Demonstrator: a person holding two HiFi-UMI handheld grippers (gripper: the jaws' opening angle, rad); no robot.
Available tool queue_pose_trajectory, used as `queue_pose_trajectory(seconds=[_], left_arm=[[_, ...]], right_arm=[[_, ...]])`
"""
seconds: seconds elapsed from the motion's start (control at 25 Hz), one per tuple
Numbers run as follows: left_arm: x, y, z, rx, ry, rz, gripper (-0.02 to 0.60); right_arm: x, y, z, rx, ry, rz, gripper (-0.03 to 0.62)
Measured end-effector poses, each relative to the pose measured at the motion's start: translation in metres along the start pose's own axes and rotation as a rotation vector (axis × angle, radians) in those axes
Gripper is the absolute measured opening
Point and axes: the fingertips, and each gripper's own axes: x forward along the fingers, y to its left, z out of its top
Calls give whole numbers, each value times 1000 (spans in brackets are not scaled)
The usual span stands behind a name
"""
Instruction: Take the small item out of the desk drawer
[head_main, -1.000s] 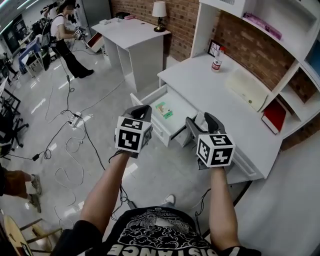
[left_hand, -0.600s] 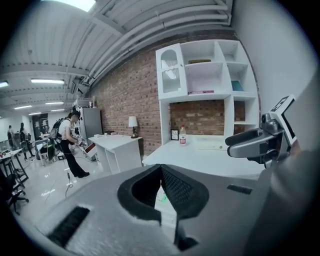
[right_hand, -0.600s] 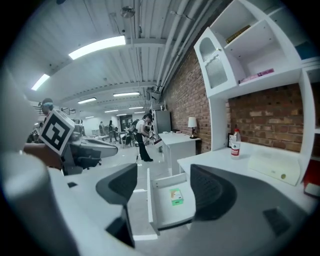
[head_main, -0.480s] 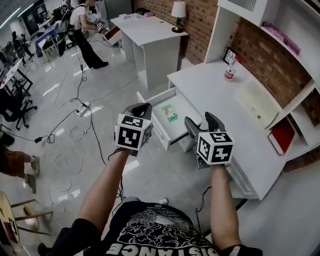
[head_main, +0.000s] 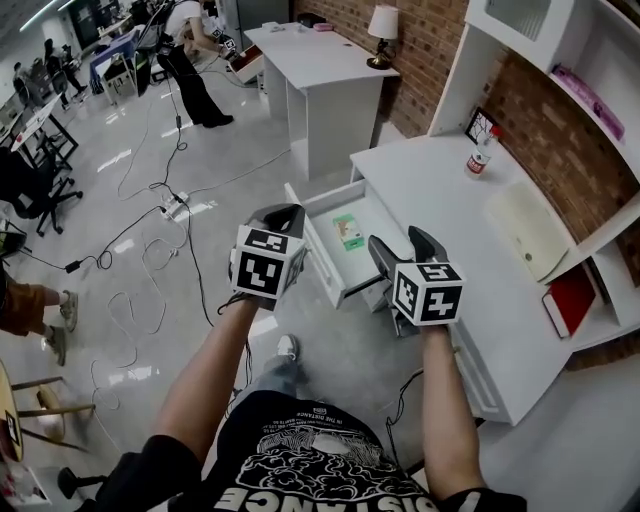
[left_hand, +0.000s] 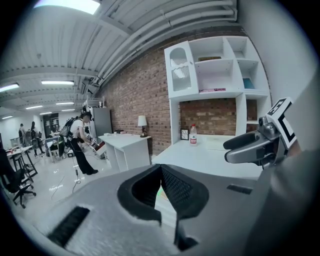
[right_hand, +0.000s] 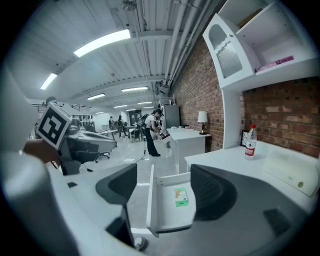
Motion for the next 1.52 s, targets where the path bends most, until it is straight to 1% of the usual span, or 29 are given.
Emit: queue_pose_trajectory(seconds=[0.24,0.52,0.68,0.88,1.12,1.36,1.52], left_arm=[[26,22,-2,-13,-6,11,5],[78,65,1,-34,5,10,5],[116,92,7,-41,15,-9,5],[164,128,19,-42,27,-36,5],[215,161,27,-52,42,-77,5],[251,177,25,-58,58,-121,5],[269,180,16,-65,69,-150,5]], right_arm=[[45,-5,0,-8,28,27,344],[110,-14,1,1,72,40,348],[151,-24,7,9,91,28,350],[202,-37,24,24,105,9,351],[249,-54,34,33,135,-23,353],[286,-62,23,38,212,-25,356],[306,-67,-4,34,293,-22,351]])
